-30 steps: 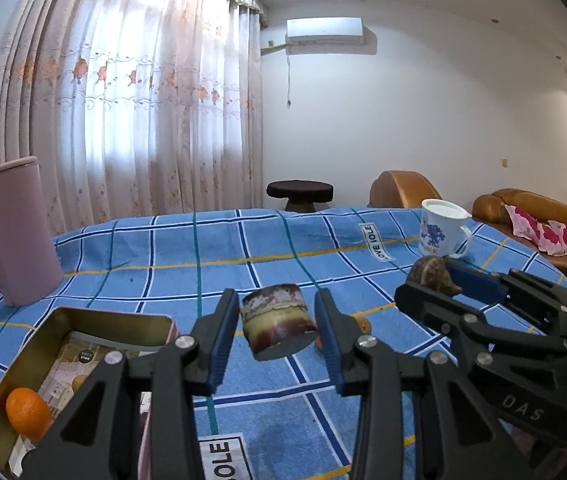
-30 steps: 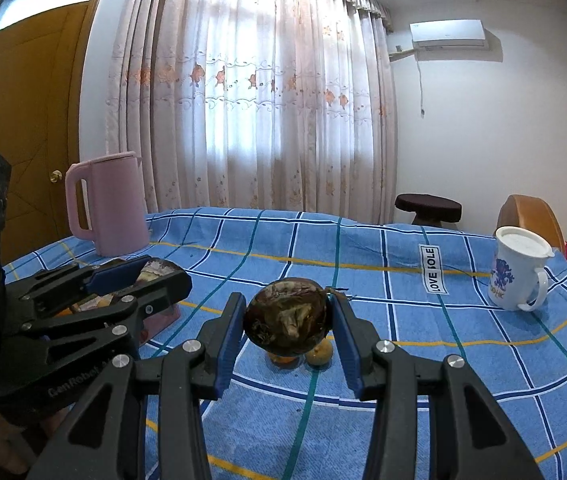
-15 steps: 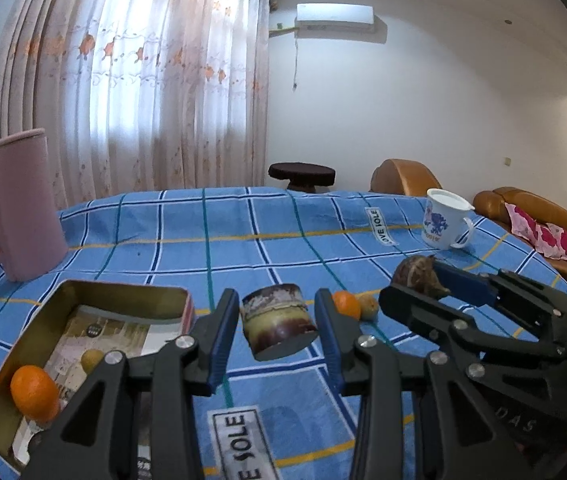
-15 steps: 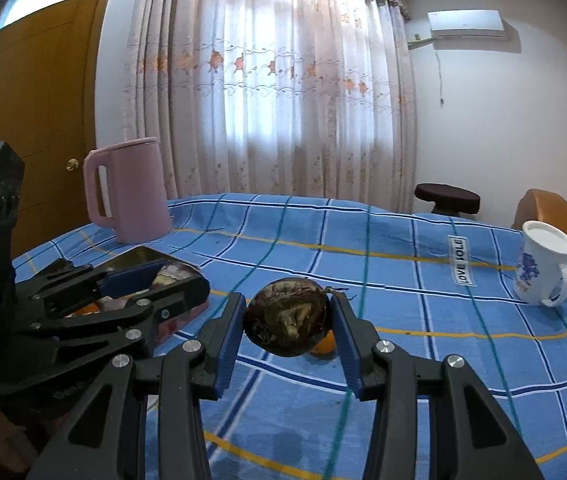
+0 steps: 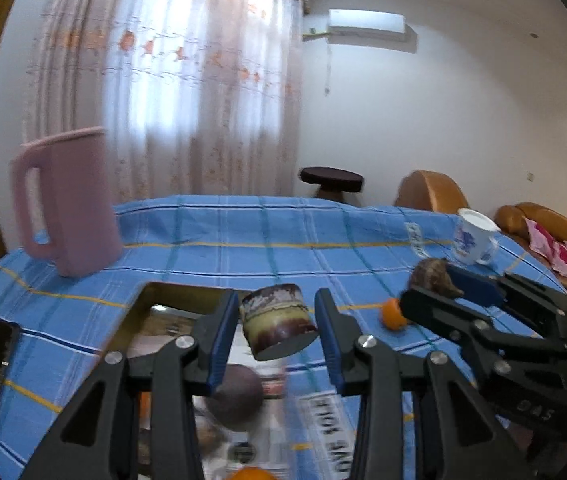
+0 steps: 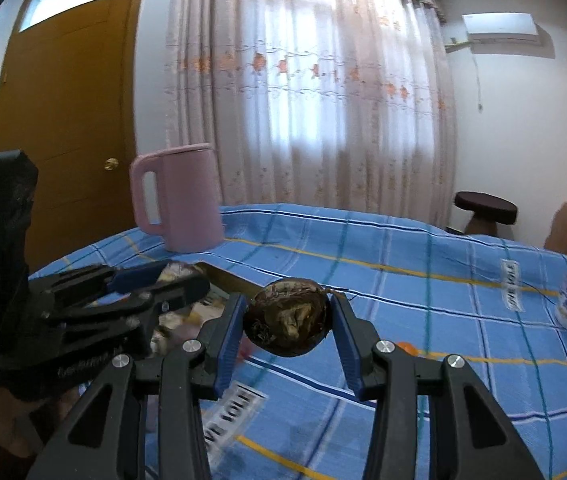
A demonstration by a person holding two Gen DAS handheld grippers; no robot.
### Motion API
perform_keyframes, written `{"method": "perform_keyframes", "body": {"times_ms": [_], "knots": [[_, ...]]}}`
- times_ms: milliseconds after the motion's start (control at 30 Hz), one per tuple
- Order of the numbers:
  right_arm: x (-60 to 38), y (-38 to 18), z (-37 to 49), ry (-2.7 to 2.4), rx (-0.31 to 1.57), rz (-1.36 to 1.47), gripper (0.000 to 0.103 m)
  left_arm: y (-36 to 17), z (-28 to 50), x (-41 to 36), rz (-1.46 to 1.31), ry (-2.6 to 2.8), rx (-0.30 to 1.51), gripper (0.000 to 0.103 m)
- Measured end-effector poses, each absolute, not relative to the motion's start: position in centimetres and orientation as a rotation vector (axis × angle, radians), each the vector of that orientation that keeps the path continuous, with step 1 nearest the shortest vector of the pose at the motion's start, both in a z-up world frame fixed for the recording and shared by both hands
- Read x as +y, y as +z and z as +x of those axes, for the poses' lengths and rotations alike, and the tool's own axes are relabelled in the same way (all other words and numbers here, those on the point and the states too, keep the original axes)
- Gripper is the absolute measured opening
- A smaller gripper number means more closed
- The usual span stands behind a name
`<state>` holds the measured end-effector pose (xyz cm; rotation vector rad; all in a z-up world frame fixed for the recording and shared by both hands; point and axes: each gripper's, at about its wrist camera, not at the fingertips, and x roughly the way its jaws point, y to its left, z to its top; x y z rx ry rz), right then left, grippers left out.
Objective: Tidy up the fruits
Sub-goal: 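Carry both items over the pink tin and open both tools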
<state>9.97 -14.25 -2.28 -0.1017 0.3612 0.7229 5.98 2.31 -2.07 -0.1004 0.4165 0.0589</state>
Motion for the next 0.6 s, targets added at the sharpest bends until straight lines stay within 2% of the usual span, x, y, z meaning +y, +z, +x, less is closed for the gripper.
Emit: {"method": "perform_keyframes", "body": {"times_ms": [300, 600], "knots": [[-9.0, -2.4, 9.8, 0.820, 0.380, -0.153, 0.045, -2.3, 6.5, 8.6, -0.160, 0.155, 0.459, 0.041], [-4.0, -4.5, 10.3, 0.886, 0.456, -0.225, 0.046, -4.4, 8.1, 11.1, -0.173, 0.178, 0.535, 0.041]]}}
